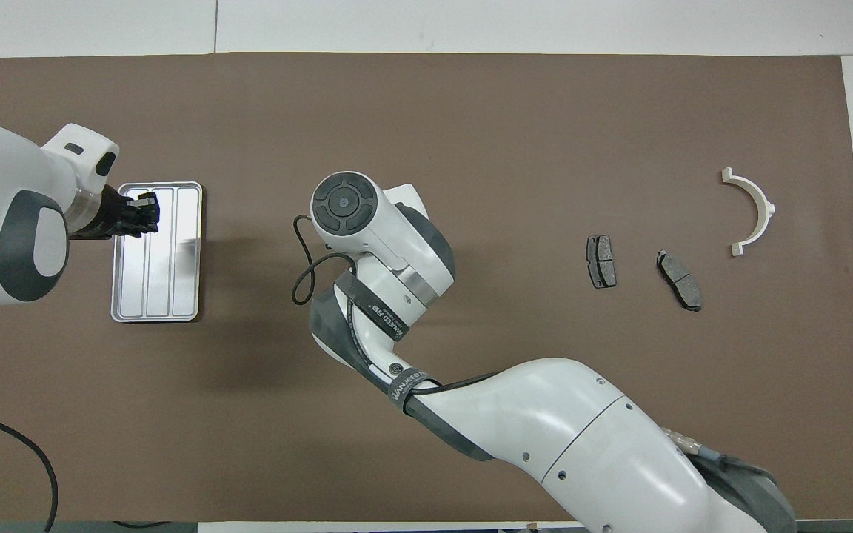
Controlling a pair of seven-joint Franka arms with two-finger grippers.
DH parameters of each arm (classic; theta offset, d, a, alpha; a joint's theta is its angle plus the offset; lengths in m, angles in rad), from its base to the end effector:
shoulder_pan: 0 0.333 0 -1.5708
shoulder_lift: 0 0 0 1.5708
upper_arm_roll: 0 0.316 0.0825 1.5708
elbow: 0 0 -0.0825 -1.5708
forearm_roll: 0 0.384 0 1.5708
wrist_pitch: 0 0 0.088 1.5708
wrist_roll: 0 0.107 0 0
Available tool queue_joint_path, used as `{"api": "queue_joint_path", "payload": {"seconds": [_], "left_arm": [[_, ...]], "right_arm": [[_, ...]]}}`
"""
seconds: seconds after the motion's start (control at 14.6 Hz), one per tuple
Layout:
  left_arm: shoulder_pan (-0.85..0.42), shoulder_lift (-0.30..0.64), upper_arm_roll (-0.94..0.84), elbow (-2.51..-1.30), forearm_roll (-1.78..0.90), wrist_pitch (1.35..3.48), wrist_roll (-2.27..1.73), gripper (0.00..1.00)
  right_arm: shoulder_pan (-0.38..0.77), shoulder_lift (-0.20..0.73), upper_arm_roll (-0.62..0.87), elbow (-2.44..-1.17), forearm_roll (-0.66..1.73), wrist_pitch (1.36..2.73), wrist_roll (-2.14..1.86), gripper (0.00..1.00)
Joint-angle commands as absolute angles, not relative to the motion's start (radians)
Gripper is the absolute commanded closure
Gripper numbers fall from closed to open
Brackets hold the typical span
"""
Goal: Place bearing gear from tray to pile
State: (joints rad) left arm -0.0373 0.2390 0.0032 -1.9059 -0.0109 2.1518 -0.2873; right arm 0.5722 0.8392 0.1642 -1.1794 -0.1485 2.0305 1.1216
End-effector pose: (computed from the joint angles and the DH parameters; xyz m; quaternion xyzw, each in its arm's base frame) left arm 0.6106 -0.0214 0.3748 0.9916 0.1292 0.0027 0.0047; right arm 0.5933 0.4781 0.2899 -0.9823 0.1868 -0.0116 0.0052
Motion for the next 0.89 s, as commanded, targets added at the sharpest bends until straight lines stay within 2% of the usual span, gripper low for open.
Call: {"api": "queue_joint_path", "payload": {"seconds": [0.0,0.21,0.48,0.82], "left_arm": [[-0.077,0.233,0.005,-1.882,-0.026,2.115,-0.362,1.00],[-0.161,0.239,0.005,-1.867,-0.026,2.121,-0.509,1.00],[-0.351,0.250,0.008,-1.867,-0.025,2.187,-0.797,1.00],[-0.512,0.397,0.009,-1.784,-0.018,2.259,-0.988,1.00]], "right_arm": [[0.505,0.836,0.187,-1.146,-0.152,1.984,1.043,1.00],[0.433,0.816,0.202,-1.071,-0.120,1.875,0.936,1.00],[0.307,0.770,0.202,-1.068,-0.095,1.819,0.755,1.00],[0.167,0.698,0.201,-1.069,-0.097,1.715,0.531,1.00]]}}
